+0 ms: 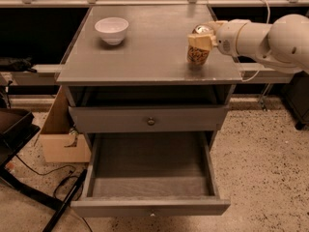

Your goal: Pick orange can from middle drawer and place on counter

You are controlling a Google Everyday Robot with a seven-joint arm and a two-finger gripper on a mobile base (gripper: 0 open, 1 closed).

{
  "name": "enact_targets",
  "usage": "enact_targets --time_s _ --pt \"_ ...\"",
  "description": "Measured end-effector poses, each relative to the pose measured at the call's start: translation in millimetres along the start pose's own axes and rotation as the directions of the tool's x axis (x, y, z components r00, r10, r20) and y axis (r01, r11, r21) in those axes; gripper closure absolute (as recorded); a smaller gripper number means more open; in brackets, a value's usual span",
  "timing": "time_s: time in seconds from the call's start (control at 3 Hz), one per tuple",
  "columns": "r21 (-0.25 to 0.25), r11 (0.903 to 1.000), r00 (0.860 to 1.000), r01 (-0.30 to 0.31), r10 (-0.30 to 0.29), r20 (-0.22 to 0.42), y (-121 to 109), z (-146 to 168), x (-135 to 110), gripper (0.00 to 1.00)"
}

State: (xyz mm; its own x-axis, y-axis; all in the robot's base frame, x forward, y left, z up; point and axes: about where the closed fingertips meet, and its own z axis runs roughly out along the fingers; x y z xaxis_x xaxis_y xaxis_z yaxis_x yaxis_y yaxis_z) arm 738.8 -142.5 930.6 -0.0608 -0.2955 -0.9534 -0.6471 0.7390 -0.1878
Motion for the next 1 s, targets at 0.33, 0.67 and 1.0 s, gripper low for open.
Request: enact_targets --time_s 0.33,0.67,1.0 --pt "0.000 1.0000 1.000 0.000 0.000 0.000 0.0 0.0 0.0 0.53" --pt "0.000 1.0000 1.000 0.000 0.000 0.000 0.0 0.0 0.0 0.30" --pt "0.000 1.0000 1.000 0.000 0.000 0.000 0.1 0.1 0.0 0.06"
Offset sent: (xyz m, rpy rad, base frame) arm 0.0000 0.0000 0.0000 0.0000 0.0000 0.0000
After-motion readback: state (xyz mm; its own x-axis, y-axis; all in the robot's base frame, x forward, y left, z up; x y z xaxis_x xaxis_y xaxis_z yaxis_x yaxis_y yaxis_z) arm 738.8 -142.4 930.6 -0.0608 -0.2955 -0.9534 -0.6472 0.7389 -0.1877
